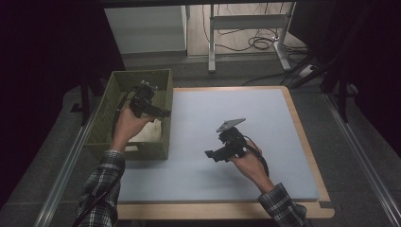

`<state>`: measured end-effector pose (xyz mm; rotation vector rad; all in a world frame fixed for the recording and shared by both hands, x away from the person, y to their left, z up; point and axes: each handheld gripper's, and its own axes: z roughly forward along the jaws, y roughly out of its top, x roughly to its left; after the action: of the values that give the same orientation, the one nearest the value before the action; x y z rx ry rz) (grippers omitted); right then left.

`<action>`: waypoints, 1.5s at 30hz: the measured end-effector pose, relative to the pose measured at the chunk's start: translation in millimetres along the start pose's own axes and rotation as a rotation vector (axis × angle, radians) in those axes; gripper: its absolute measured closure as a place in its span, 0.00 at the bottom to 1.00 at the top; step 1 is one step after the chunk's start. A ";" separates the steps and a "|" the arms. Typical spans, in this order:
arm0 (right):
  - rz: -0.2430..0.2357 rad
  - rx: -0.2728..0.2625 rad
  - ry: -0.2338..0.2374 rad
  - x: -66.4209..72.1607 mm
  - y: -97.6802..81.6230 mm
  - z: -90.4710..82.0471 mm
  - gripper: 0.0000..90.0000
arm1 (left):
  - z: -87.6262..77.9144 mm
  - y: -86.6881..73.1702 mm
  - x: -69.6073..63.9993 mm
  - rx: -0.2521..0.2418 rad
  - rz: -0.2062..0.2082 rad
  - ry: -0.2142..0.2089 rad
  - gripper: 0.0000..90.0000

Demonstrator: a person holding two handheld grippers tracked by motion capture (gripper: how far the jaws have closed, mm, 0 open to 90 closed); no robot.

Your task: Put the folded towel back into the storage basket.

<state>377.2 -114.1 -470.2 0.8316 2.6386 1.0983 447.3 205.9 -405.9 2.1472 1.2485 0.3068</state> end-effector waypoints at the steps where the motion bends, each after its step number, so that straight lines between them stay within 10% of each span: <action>1: -0.001 -0.003 -0.003 -1.3 -3.5 -2.0 0.10 | 0.8 1.4 -3.6 -0.003 0.005 -0.004 0.03; 27: 0.056 -0.021 -0.082 -32.4 -86.3 -54.4 0.07 | 31.8 15.6 -89.5 -0.029 0.145 -0.101 0.02; 45: 0.091 -0.048 -0.159 -48.6 -132.3 -88.8 0.06 | 58.7 -16.3 -143.8 -0.054 0.215 -0.178 0.02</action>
<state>329.4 -270.6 -501.6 0.9937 2.4570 1.0644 389.1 66.7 -446.0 2.2114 0.9029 0.2303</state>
